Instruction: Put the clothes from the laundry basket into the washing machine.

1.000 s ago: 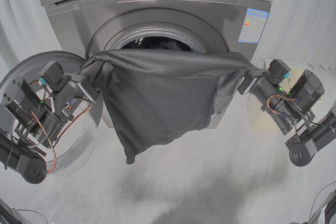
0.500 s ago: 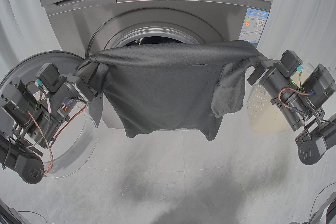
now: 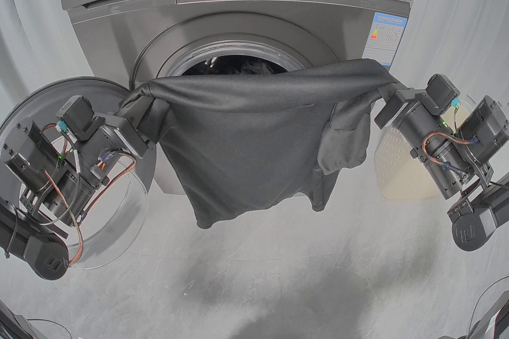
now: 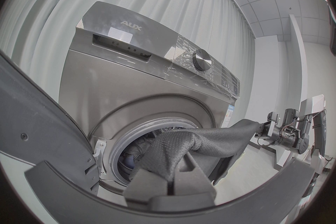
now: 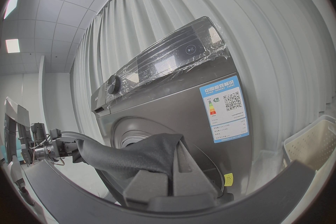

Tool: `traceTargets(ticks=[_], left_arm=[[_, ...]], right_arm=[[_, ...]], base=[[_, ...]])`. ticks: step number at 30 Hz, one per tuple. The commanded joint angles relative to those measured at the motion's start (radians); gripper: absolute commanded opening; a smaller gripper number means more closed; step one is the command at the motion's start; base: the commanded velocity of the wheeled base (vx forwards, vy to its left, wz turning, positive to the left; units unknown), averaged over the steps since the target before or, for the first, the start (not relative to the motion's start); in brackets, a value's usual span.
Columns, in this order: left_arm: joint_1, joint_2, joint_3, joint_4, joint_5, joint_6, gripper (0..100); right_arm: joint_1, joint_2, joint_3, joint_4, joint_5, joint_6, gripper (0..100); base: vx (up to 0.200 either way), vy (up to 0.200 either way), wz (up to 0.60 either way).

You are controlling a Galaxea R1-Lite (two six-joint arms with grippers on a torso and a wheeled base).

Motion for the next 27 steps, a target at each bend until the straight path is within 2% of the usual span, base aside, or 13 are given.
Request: traceTargets(ticks=[1, 3, 6, 11, 15, 16, 19, 24, 27], left_arm=[[-0.077, 0.030, -0.004, 0.000, 0.004, 0.004, 0], [-0.103, 0.039, -0.013, 0.000, 0.004, 0.012, 0], [-0.145, 0.068, -0.076, 0.000, 0.014, 0.020, 0], [-0.168, 0.097, -0.122, 0.000, 0.015, 0.020, 0], [-0.176, 0.107, -0.144, -0.001, 0.017, 0.020, 0], [-0.176, 0.107, -0.144, -0.001, 0.017, 0.020, 0], [-0.182, 0.107, -0.154, 0.000, 0.020, 0.020, 0], [-0.182, 0.105, -0.168, 0.000, 0.021, 0.020, 0], [-0.191, 0.099, -0.170, 0.000, 0.021, 0.020, 0]], right_arm=[[0.030, 0.020, 0.025, -0.002, -0.005, 0.005, 0], [0.042, 0.046, 0.041, -0.002, -0.014, 0.008, 0], [0.077, 0.098, 0.077, -0.002, -0.022, 0.037, 0], [0.154, 0.187, 0.104, -0.003, -0.023, 0.051, 0], [0.175, 0.248, 0.097, -0.002, -0.023, 0.045, 0], [0.175, 0.248, 0.097, -0.002, -0.023, 0.045, 100], [0.217, 0.297, 0.166, -0.003, -0.022, 0.046, 100], [0.227, 0.354, 0.272, -0.002, -0.016, 0.040, 100], [0.230, 0.375, 0.301, -0.002, -0.008, 0.031, 100]], base=[[0.000, 0.000, 0.00], [0.000, 0.000, 0.00], [0.000, 0.000, 0.00], [0.000, 0.000, 0.00], [0.000, 0.000, 0.00], [0.000, 0.000, 0.00], [0.000, 0.000, 0.00], [0.000, 0.000, 0.00], [0.000, 0.000, 0.00]])
